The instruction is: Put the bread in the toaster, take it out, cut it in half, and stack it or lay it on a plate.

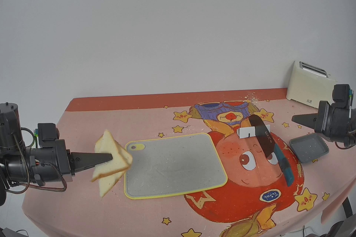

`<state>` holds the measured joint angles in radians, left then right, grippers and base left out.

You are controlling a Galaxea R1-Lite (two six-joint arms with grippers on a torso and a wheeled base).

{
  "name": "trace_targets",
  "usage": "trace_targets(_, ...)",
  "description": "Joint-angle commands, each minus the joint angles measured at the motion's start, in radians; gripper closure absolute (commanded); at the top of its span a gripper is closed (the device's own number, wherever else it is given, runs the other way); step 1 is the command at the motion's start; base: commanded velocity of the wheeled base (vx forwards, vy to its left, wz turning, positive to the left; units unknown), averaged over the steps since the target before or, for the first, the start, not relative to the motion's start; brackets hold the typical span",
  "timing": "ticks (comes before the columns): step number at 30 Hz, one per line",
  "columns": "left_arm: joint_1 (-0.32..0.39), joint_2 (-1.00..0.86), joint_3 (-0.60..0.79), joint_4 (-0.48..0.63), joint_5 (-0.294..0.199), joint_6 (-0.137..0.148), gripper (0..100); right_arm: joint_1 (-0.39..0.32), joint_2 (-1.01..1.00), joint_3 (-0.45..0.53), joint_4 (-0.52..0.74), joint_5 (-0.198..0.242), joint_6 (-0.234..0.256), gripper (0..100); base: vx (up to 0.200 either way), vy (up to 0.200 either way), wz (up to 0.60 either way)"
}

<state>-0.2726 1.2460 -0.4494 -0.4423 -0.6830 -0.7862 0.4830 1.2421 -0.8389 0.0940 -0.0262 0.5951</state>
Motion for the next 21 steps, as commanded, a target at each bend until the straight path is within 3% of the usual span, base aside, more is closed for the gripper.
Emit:
trace_targets(1, -0.002, -0.051, 0.011, -0.003, 0.005, -0.047, 100, 0.0, -0.003, 0.0, 0.0, -0.001, -0.001, 100, 0.0, 0.0, 0.0)
trace_targets(4, 0.0, -0.051, -0.011, -0.004, 0.005, -0.051, 100, 0.0, -0.001, 0.003, 0.0, -0.001, -0.003, 100, 0.0, 0.0, 0.0)
trace_targets(21, -0.008, -0.046, -0.038, -0.003, -0.006, -0.053, 100, 0.0, 0.002, 0.027, 0.001, -0.009, -0.044, 100, 0.0, -0.2, 0.0)
